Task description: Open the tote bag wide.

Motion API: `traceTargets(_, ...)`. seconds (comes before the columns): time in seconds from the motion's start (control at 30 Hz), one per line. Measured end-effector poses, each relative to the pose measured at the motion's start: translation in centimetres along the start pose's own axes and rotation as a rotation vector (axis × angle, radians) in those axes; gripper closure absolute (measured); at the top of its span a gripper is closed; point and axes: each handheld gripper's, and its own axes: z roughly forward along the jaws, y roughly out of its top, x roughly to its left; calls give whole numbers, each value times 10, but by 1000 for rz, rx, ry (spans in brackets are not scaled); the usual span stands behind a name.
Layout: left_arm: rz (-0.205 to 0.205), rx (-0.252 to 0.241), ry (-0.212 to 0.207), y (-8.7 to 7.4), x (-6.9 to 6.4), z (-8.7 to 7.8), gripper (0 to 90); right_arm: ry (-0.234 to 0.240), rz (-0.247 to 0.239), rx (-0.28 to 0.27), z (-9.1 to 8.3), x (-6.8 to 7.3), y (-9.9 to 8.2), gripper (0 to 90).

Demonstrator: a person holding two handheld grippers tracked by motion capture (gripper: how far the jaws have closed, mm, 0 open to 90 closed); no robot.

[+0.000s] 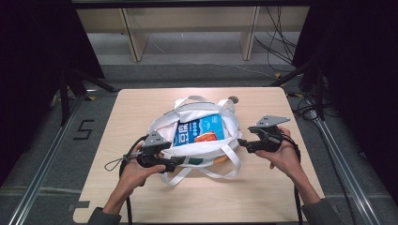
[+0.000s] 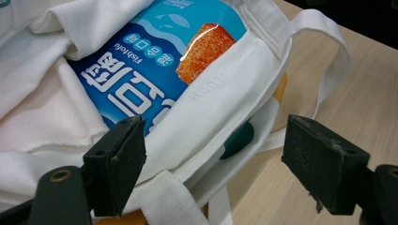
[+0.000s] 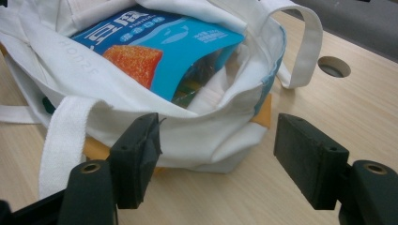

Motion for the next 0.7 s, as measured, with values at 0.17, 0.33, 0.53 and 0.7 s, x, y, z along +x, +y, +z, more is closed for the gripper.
traceTargets(0.17, 8, -9, -1, -4, -5, -3, 186, 1, -15, 3, -6, 0, -10, 304)
traceTargets(0.33, 21, 0, -5, -8, -8, -6, 182, -4, 15, 10, -9, 3, -17, 305)
traceTargets(0.53, 30, -1, -35, -14, -20, -8, 177, 0, 13, 29, -16, 5, -28, 305)
traceTargets(0.7, 62, 5, -26, -17, -29, -10, 173, 4, -12, 25, -18, 7, -35, 301)
